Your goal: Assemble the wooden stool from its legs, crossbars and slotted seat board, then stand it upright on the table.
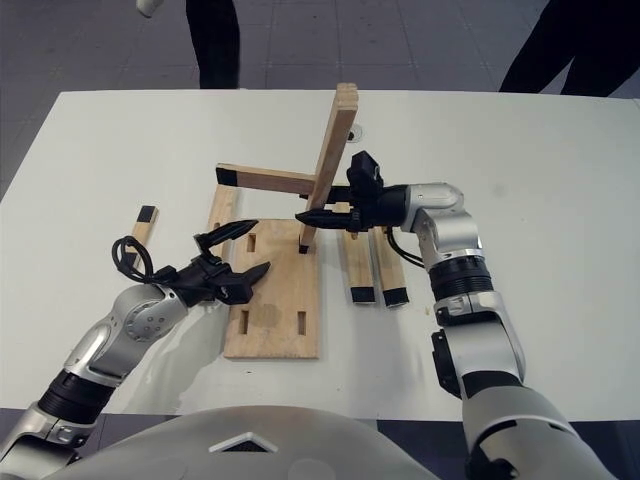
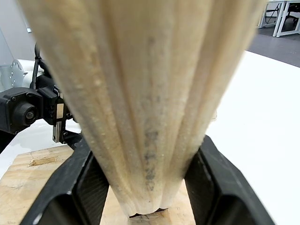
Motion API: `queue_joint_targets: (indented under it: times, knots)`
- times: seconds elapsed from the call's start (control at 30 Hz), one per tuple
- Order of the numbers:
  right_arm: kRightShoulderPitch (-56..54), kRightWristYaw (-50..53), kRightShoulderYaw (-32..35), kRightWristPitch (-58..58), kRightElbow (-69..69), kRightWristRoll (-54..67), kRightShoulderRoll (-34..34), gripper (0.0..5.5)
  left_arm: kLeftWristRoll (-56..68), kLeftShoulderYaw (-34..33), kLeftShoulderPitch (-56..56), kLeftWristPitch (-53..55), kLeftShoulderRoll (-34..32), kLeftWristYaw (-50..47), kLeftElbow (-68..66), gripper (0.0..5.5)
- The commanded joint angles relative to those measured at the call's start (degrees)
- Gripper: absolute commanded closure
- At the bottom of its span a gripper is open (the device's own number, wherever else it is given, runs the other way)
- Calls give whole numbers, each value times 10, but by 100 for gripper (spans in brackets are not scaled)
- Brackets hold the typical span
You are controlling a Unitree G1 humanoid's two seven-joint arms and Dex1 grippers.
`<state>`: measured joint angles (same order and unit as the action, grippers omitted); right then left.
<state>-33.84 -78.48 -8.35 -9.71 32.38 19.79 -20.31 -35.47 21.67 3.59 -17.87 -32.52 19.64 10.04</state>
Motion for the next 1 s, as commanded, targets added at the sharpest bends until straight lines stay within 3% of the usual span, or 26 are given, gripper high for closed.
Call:
queue_joint_targets:
  times: [0.03, 0.23, 0.57, 1.0]
  knots:
    - [-18, 3, 0, 7, 22, -13, 9, 340, -8, 35, 23, 7, -8, 43, -18, 94]
    - [-12, -15, -15, 20, 43, -37, 1, 340, -6, 40, 27, 6, -15, 51, -15, 94]
    - [10, 6, -74, 101, 191, -114, 5, 340, 5, 46, 43, 0, -23, 60, 1, 94]
    - [3, 41, -113, 82, 283, -152, -4, 340, 15, 75, 65, -17, -23, 67, 14, 94]
